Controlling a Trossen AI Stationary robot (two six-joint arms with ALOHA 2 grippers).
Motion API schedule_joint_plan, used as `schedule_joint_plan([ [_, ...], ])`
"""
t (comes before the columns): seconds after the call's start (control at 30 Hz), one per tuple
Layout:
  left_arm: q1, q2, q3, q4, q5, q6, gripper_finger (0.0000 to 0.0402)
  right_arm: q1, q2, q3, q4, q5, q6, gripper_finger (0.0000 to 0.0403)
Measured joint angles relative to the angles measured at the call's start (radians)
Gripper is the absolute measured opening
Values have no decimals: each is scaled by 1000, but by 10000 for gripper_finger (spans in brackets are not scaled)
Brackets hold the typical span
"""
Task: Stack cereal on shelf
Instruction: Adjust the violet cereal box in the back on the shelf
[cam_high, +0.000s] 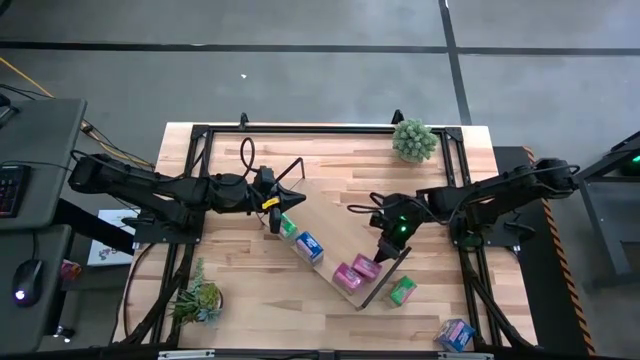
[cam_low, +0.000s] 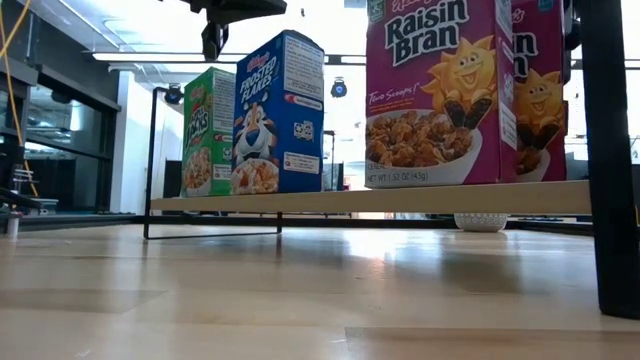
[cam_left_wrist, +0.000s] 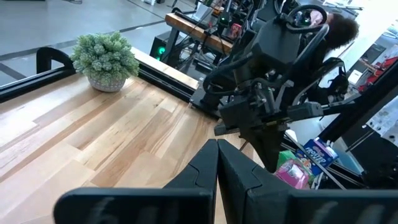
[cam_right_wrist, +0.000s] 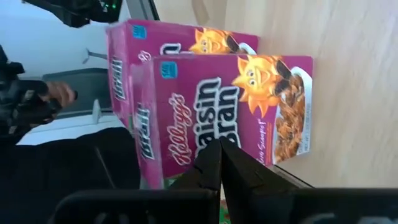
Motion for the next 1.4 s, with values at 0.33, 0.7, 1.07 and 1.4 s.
schedule_joint_plan([
  [0.33,0,0,0,0,0,0,0,-22,-4,0,9,50,-20,0],
  [0.7,0,0,0,0,-1,0,0,-52,-216,36,-10,296,-91,0],
  [1.07,0,0,0,-2,-2,0,0,495,-265,319,-424,828,58,0],
  [1.4,0,0,0,-2,-9,0,0,876,73,396,-603,1234,560,0],
])
